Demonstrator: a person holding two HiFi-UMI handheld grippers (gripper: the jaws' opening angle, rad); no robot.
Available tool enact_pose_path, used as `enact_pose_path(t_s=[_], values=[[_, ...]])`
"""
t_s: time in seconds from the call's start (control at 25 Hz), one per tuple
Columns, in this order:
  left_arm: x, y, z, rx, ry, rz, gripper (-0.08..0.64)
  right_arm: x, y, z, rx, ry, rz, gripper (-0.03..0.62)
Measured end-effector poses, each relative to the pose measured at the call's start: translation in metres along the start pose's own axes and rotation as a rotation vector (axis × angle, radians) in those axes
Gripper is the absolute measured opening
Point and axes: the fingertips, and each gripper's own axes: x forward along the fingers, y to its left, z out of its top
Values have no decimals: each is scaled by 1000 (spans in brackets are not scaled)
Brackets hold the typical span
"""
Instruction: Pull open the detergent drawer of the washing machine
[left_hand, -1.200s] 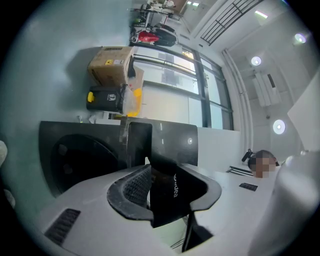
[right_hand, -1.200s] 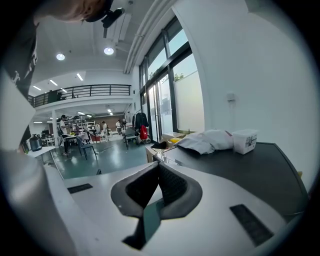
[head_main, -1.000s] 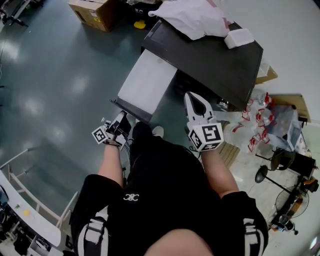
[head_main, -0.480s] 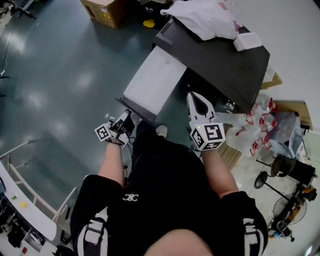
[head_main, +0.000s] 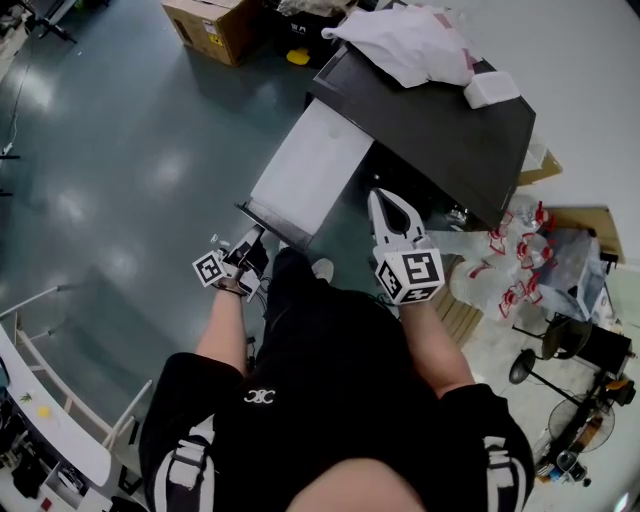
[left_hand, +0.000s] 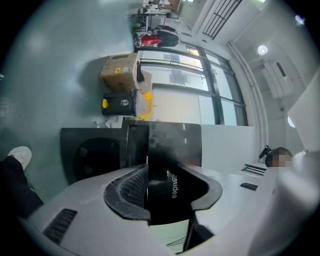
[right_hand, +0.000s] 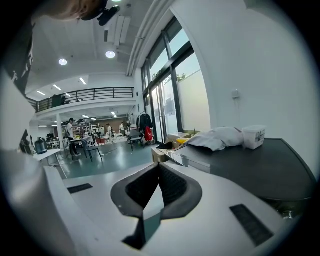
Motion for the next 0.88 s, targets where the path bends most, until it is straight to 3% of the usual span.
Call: enact_pose_path(t_s=[0.36, 0.6, 0.68, 0.8, 0.88], values=[[-2, 5, 1, 16, -49, 12, 166, -4, -7, -4, 9, 1, 1, 2], [-18, 2, 10, 105, -98, 178, 158, -10, -16, -2, 34, -16, 12, 2], [-30, -3, 20, 207, -100, 283, 158, -11, -17, -1, 45, -28, 17, 2], [-54, -18, 50, 512, -74, 510, 154, -9, -13, 3, 58, -51, 27, 2], [-61, -42, 70, 680, -92, 601, 140, -5, -6, 8, 56, -70, 36, 2]])
